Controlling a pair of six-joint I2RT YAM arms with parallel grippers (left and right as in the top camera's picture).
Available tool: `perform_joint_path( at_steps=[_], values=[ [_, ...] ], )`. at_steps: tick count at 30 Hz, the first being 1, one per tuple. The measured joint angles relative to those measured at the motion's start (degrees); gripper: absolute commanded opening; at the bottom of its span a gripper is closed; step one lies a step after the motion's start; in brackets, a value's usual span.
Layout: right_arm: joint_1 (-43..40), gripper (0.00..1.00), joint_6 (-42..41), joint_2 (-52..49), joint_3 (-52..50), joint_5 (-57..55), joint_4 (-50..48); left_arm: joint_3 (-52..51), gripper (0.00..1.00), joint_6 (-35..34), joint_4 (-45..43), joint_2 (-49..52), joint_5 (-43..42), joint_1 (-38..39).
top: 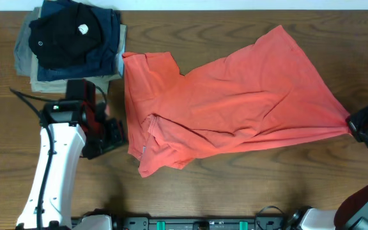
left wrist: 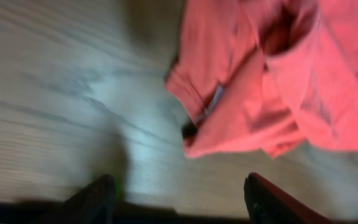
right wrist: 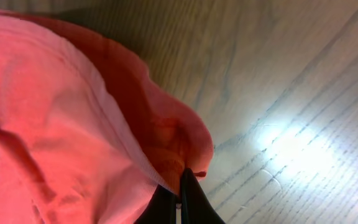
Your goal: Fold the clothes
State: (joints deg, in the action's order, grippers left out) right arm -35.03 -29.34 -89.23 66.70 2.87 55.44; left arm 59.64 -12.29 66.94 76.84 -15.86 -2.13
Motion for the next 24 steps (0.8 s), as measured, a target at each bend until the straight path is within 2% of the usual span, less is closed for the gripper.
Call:
perform_joint_path(
  at_steps=[6,12,18,24],
  values=[
    [0.0,0.01,0.9,-1.7,0.0,0.6,0.0,-9.6,0.68,-0.5,-0.6,0.0,-3.4,4.9],
    [0.0,0.01,1.2,-1.9,0.0,1.6,0.0,-17.9,0.68,-2.3,-10.0,0.0,-7.1,8.5],
    [0.0,0.01,1.6,-1.9,0.0,1.7,0.2,-20.4,0.67,-5.0,-18.1,0.1,-8.7,9.8],
    [0.0,0.01,1.8,-1.9,0.0,1.9,0.3,-22.6,0.67,-7.9,-21.4,0.7,-6.9,9.8]
  ],
)
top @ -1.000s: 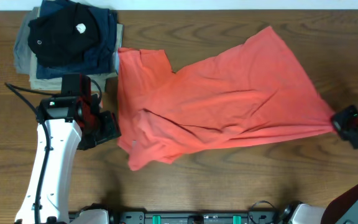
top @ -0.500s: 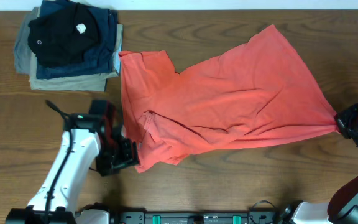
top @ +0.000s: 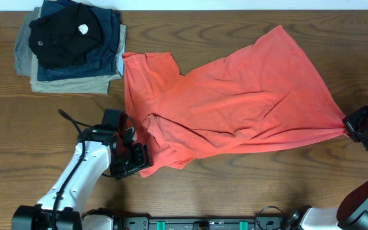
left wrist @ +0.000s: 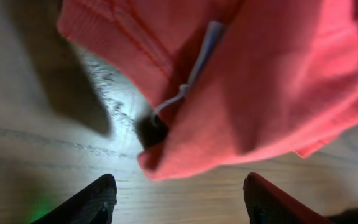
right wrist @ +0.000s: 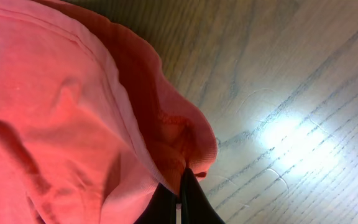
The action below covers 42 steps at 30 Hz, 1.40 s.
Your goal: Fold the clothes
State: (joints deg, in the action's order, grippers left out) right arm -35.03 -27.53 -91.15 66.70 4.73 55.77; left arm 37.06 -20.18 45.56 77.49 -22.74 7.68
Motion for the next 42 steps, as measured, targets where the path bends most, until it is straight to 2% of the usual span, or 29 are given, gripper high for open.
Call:
perform_joint_path(
  at_steps=[5,10,13,16,17,22,26,36,42],
  values=[
    [0.0,0.01,0.0,0.0,0.0,0.6,0.2,-1.1,0.55,-1.1,-1.8,2.3,0.6,0.0],
    [0.0,0.01,0.1,0.0,0.0,0.9,0.2,-1.0,0.51,-1.1,-3.3,6.4,0.4,0.0],
    [0.0,0.01,0.2,0.0,0.0,1.0,0.3,-0.9,0.41,-1.7,-3.6,6.7,0.0,-0.1],
    [0.0,0.01,0.5,0.0,0.0,1.1,0.3,-1.0,0.19,-2.2,-4.3,7.0,-0.5,0.0],
    [0.0,0.01,0.6,0.0,0.0,1.1,0.3,-1.0,0.06,-1.9,-4.8,7.2,-0.7,0.0],
    [0.0,0.01,0.8,0.0,0.0,1.1,0.3,-1.1,0.06,-1.9,-5.4,7.6,-0.9,0.0],
    [0.0,0.01,0.9,0.0,0.0,1.2,0.4,-0.3,0.06,-1.9,-2.5,7.3,-0.9,0.0],
    [0.0,0.01,0.9,0.0,0.0,1.3,1.3,14.0,0.06,-0.3,16.9,-7.3,0.7,0.0],
    [0.0,0.01,1.0,0.0,0.0,1.3,2.2,21.8,0.06,0.3,22.9,-14.8,1.3,0.0]
  ],
)
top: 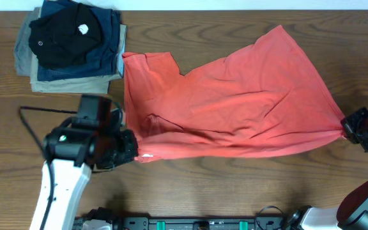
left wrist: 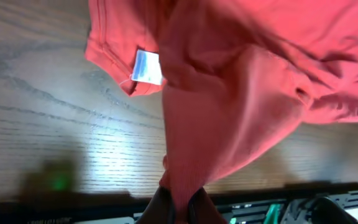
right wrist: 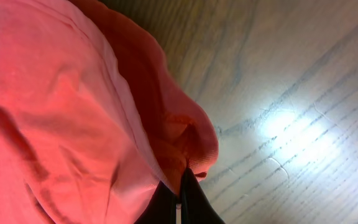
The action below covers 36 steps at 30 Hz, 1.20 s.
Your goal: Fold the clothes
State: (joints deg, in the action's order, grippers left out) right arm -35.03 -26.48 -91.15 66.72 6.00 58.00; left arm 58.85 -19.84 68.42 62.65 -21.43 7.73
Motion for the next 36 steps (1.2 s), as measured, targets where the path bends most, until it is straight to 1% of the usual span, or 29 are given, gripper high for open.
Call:
perform_joint_path(
  at_steps=[4,9,15,21,23,29,32,36],
  values=[
    [0.0,0.01,0.2,0.0,0.0,0.0,0.8,3.1,0.06,0.5,4.2,-1.7,0.5,0.0],
    [0.0,0.01,0.4,0.0,0.0,0.0,3.2,9.7,0.06,1.0,9.8,-1.7,0.7,0.0],
    [0.0,0.01,1.2,0.5,0.0,0.0,5.2,16.7,0.06,2.3,14.6,-2.6,0.8,0.0],
    [0.0,0.01,1.6,5.8,0.5,-0.8,6.9,24.9,0.06,3.5,21.7,-4.4,0.9,0.0],
    [0.0,0.01,2.1,7.9,1.9,-0.9,8.6,28.5,0.06,3.6,23.7,-5.0,0.8,0.0],
    [-0.1,0.01,5.1,10.3,12.4,-0.9,16.2,39.3,0.06,3.6,23.9,-5.8,0.4,0.0],
    [-0.1,0.01,6.1,10.4,16.0,-0.9,18.1,41.9,0.06,3.5,23.9,-6.4,-2.4,0.0],
    [-0.1,0.01,6.6,10.4,19.7,-0.9,19.7,42.6,0.06,3.5,23.9,-6.8,-7.2,0.0]
  ],
)
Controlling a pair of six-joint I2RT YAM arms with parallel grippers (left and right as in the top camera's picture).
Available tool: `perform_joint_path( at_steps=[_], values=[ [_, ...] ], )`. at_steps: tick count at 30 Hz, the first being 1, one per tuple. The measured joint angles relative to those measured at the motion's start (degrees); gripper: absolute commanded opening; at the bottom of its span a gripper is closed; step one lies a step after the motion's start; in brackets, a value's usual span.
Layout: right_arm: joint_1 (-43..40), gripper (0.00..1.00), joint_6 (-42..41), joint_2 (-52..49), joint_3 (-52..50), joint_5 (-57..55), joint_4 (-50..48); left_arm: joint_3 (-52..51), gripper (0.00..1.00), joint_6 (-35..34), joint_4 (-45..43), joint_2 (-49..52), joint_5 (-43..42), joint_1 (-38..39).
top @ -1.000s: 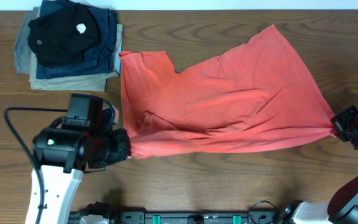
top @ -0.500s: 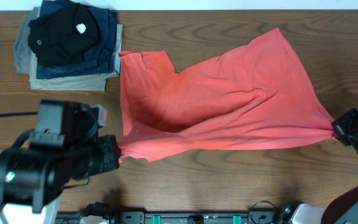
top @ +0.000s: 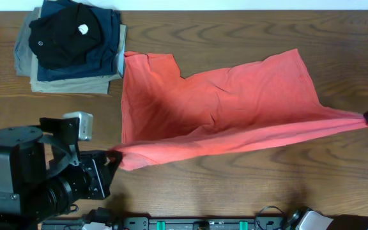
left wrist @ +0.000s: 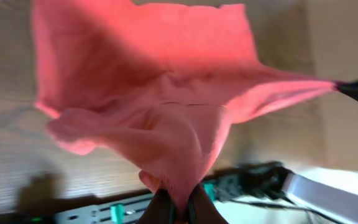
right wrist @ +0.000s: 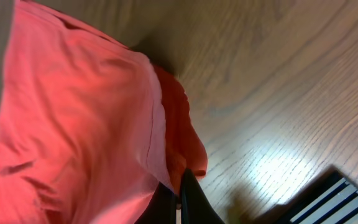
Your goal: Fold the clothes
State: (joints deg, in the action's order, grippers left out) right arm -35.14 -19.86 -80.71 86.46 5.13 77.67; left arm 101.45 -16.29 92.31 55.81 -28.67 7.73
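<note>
An orange-red shirt (top: 222,108) is stretched across the wooden table (top: 235,32), its near edge pulled taut between both arms and lifted. My left gripper (top: 112,160), raised close to the overhead camera at the lower left, is shut on the shirt's lower left corner (left wrist: 166,149). At the right edge my right gripper is shut on the opposite corner (right wrist: 179,149). The shirt's far edge and a sleeve (top: 149,64) still lie on the table.
A stack of folded clothes (top: 72,45), black on dark blue on tan, sits at the back left corner of the table. The left arm's body (top: 24,182) looms large at the lower left and hides the table under it.
Both grippers have risen with the shirt's corners and moved apart. The near edge is now pulled into a straight raised band and the bunched folds on the left have opened out.
The right gripper held the shirt's right corner throughout. The left gripper stood open beside the crumpled left part, then open at its lower left corner, then shut on that corner. Now both corners are lifted and the shirt is stretched between them.
</note>
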Motion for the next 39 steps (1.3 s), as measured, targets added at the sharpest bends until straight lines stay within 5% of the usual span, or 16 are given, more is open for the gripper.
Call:
perform_joint_path(
  at_steps=[12,21,39],
  values=[
    [0.0,0.01,0.2,0.0,2.8,-4.5,2.1,0.0,0.06,-1.8,0.0,-4.9,-8.8,0.0],
    [0.0,0.01,0.2,0.0,2.8,-5.8,2.4,-1.0,0.06,-7.1,0.0,-9.0,-0.6,0.0],
    [2.2,0.01,0.4,-3.2,2.8,-6.2,2.1,-23.0,0.06,-9.4,-0.9,-1.7,15.6,0.0]
  ],
)
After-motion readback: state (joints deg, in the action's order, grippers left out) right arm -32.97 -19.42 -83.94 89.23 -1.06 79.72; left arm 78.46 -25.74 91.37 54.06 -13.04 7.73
